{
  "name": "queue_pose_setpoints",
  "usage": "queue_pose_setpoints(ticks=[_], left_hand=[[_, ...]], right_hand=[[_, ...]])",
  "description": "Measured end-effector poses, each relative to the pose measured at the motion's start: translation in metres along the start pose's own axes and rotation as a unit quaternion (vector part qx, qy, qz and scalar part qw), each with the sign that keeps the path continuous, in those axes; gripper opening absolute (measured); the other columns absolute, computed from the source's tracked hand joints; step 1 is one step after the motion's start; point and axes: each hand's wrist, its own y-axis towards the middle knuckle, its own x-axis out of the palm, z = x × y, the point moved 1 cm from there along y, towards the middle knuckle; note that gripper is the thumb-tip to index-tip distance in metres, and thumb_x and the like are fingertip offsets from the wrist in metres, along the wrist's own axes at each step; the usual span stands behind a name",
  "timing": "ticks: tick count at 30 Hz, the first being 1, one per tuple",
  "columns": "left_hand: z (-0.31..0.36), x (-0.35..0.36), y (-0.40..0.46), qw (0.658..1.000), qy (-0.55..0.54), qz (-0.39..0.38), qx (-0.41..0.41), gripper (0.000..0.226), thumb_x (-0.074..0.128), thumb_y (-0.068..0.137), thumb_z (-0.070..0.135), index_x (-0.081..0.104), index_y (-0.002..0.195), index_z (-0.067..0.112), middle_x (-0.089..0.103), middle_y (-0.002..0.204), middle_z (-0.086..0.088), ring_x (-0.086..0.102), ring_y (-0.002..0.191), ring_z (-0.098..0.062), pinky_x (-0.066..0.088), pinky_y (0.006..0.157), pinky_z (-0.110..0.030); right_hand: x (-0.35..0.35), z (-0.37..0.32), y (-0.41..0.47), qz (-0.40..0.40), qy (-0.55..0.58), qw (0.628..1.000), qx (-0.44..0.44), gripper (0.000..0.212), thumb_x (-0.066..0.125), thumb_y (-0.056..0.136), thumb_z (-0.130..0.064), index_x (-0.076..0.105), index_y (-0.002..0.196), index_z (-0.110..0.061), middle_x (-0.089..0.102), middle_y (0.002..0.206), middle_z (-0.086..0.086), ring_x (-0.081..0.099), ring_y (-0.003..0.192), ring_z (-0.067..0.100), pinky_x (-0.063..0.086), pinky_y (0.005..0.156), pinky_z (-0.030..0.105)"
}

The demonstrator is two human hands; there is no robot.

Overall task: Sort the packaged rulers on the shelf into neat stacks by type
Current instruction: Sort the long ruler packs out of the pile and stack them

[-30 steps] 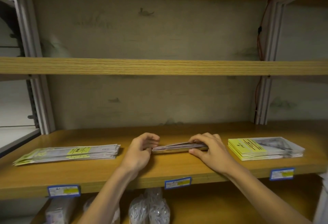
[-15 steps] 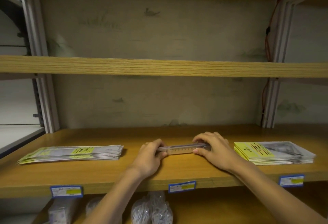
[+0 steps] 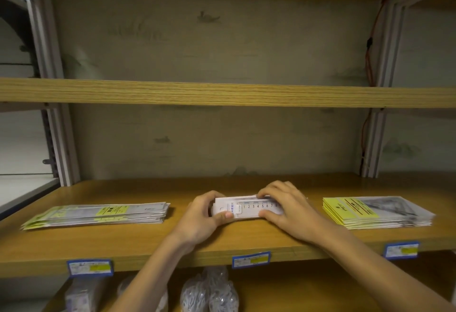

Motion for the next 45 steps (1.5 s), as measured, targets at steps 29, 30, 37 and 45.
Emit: queue_pose_setpoints(ticks=[29, 30, 37, 45], left_hand=[[-0.002, -0.003, -0.002, 0.994, -0.042, -0.09, -0.038, 0.041, 0.044, 0.099, 0.004, 0.05, 0.13, 0.03, 0.064, 0.119, 0.012, 0.054, 0.115, -0.004, 0.041, 0.1, -0.021], [-0.002, -0.003, -0.002, 0.995, -0.042, -0.087, -0.037, 0.041, 0.043, 0.099, 0.004, 0.051, 0.129, 0.031, 0.064, 0.117, 0.013, 0.054, 0.114, -0.003, 0.041, 0.097, -0.018], [-0.001, -0.004, -0.004, 0.996, -0.038, -0.075, -0.034, 0.042, 0.042, 0.099, 0.004, 0.051, 0.127, 0.034, 0.063, 0.117, 0.011, 0.054, 0.11, -0.004, 0.043, 0.08, -0.014], [0.001, -0.004, -0.005, 0.996, -0.033, -0.086, -0.022, 0.046, 0.04, 0.099, 0.0, 0.046, 0.129, 0.034, 0.056, 0.12, 0.016, 0.05, 0.109, 0.003, 0.044, 0.076, -0.005]], right_hand=[[-0.017, 0.022, -0.001, -0.076, 0.005, 0.997, -0.01, 0.02, 0.065, 0.085, -0.022, 0.049, 0.088, -0.034, 0.041, 0.125, -0.023, 0.035, 0.122, 0.0, 0.042, 0.1, 0.025], [-0.017, 0.022, -0.002, -0.071, 0.003, 0.997, -0.012, 0.019, 0.065, 0.086, -0.021, 0.05, 0.089, -0.033, 0.041, 0.125, -0.023, 0.035, 0.122, 0.0, 0.042, 0.099, 0.024], [-0.022, 0.015, -0.006, -0.049, 0.004, 0.999, -0.017, 0.031, 0.063, 0.09, -0.025, 0.048, 0.112, -0.041, 0.045, 0.121, -0.022, 0.041, 0.116, -0.001, 0.042, 0.097, 0.022], [-0.024, 0.008, 0.003, -0.051, -0.015, 0.999, -0.007, 0.02, 0.061, 0.092, -0.025, 0.051, 0.104, -0.037, 0.049, 0.11, -0.019, 0.044, 0.105, -0.001, 0.039, 0.085, 0.016]])
